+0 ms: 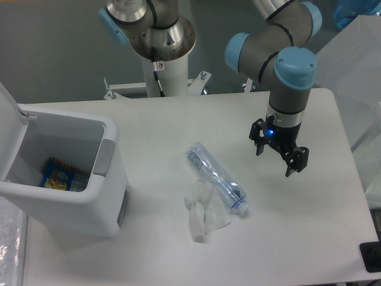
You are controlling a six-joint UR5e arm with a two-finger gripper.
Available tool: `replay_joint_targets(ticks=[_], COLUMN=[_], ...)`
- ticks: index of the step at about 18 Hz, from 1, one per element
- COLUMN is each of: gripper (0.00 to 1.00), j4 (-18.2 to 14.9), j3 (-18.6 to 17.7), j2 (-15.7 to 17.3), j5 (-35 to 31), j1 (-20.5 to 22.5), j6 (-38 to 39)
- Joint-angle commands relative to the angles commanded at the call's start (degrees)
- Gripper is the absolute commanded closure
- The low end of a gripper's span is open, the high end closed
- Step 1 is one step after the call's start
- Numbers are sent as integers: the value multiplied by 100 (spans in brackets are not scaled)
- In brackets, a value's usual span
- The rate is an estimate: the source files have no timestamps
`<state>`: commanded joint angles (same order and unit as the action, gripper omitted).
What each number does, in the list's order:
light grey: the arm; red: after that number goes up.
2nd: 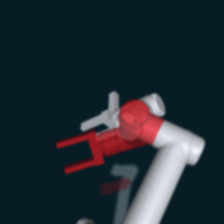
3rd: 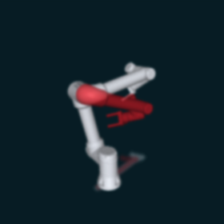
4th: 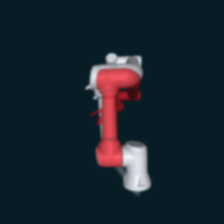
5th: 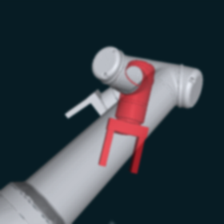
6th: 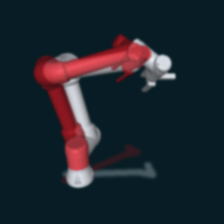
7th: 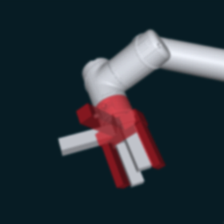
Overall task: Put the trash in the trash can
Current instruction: 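Move the gripper toward the crumpled white tissue beside the bottle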
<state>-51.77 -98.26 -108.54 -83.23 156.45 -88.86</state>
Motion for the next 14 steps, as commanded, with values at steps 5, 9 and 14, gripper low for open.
replay_joint_targets(ticks=[5, 9, 14], gripper=[0, 0, 0], j4=[18, 26, 97], j3=[-35, -202, -255], j2=[35, 105, 106], j5=[0, 17, 149], j1=[0, -70, -500], j6=[17, 192, 808])
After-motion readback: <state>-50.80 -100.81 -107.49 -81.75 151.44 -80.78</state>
